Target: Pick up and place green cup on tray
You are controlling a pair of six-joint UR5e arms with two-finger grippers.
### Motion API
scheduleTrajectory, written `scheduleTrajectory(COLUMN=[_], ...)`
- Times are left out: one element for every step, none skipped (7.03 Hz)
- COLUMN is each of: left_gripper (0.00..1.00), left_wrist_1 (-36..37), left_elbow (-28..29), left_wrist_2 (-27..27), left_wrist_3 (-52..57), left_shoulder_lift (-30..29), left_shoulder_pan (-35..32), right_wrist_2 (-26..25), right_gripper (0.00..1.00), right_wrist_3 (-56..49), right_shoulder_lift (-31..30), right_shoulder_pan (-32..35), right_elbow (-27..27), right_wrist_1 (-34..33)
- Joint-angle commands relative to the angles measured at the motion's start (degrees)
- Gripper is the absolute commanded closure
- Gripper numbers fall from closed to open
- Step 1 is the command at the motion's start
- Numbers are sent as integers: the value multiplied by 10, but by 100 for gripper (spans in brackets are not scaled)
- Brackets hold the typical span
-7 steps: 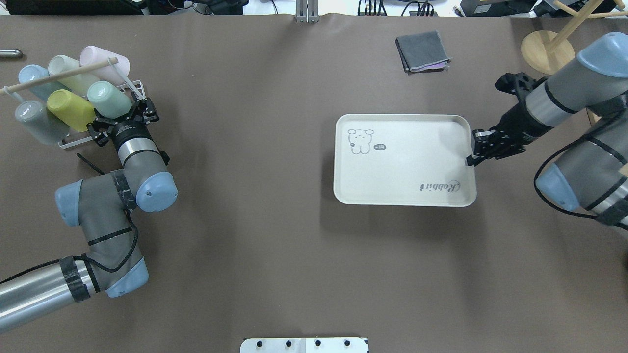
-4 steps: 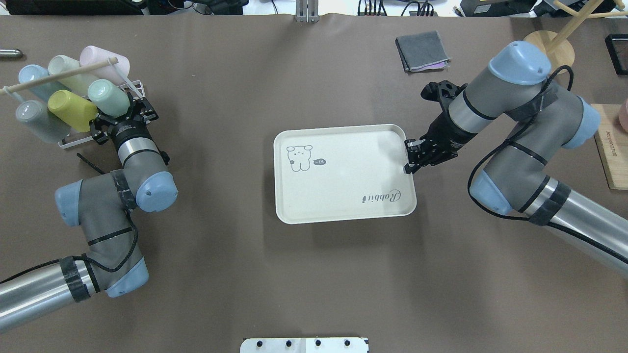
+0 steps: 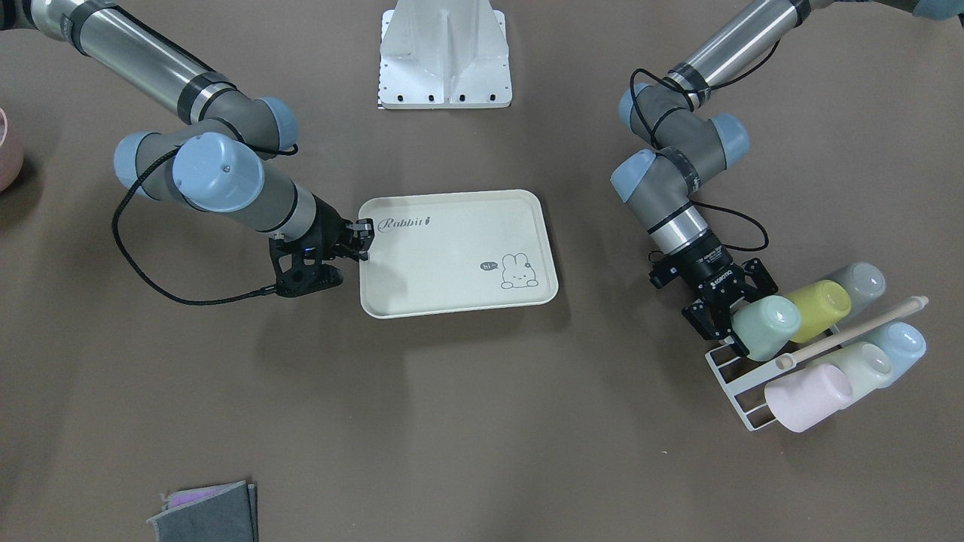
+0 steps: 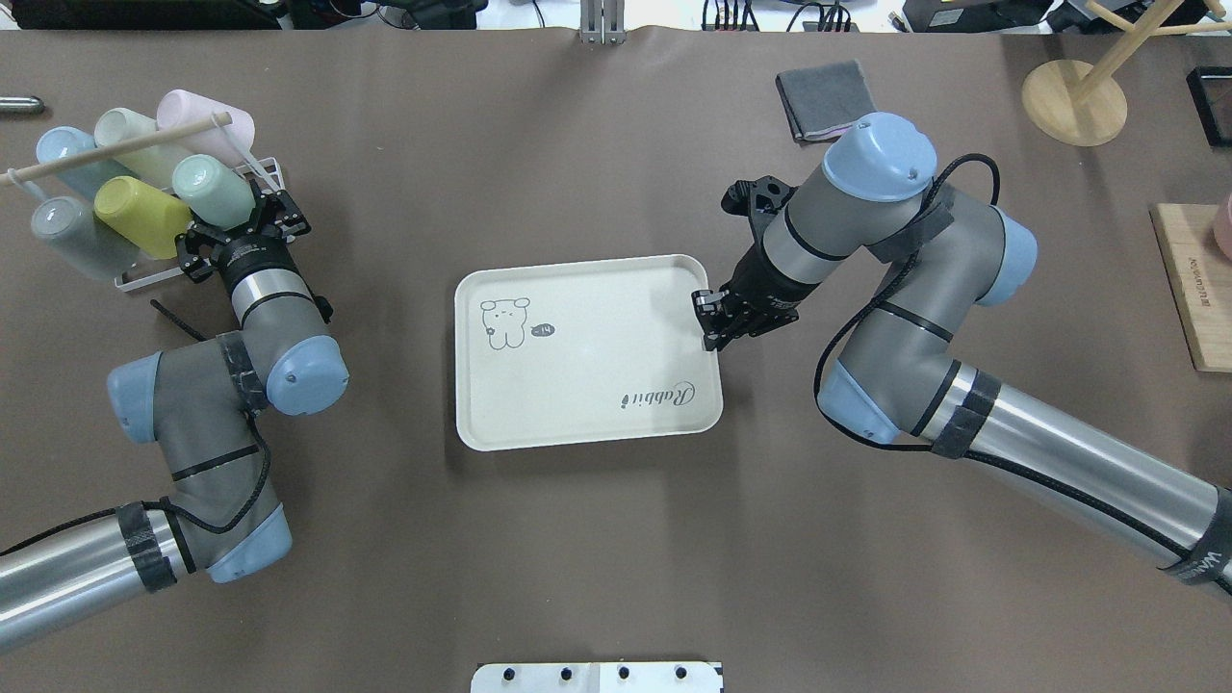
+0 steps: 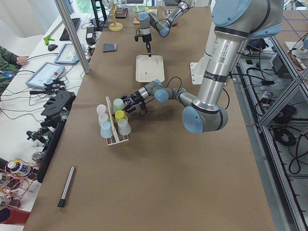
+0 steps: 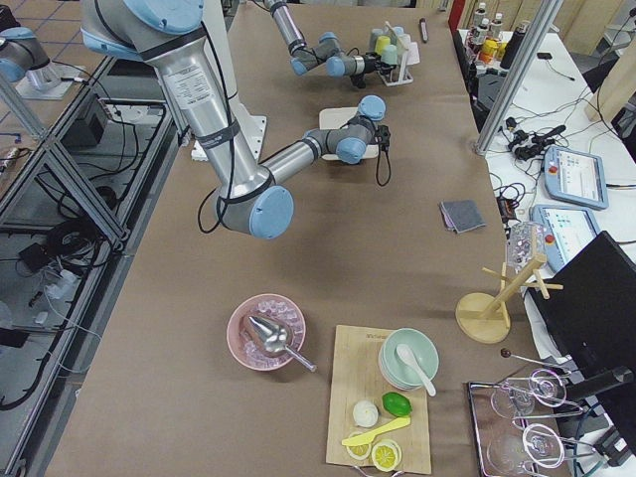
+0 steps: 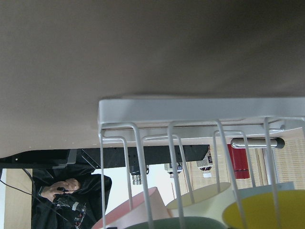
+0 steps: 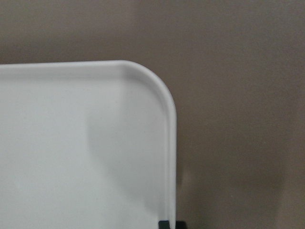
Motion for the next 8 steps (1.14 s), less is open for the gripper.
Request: scheduleTrajectory(left_gripper=[32, 32, 32, 32, 32, 32, 32, 32], left_wrist_1=[-1, -1, -1, -1, 0, 0, 0, 0], left_elbow=[-14, -23, -27, -30, -30, -35, -44, -57], left_wrist_2=[0, 0, 1, 4, 7, 8, 8, 8], left_wrist_3=[16, 19, 19, 20, 20, 20, 21, 21], left_shoulder_lift=[1, 6, 7, 7, 8, 13, 21, 31], left_shoulder_pan=[-2, -3, -4, -4, -4, -4, -4, -5], right_wrist_2=[-3, -3, -3, -3, -3, -3, -3, -5], right_gripper=[100, 100, 100, 100, 100, 100, 100, 65], right_wrist_3=[3, 4, 4, 3, 3, 8, 10, 11], right_shoulder_lift=[2, 1, -3, -5, -12, -13, -16, -15], right_shoulder_pan=[-14, -16, -17, -17, -17, -17, -16, -17], right_elbow=[-14, -15, -15, -15, -14, -13, -13, -13], right_wrist_1=[15, 20, 20, 20, 20, 23, 24, 23])
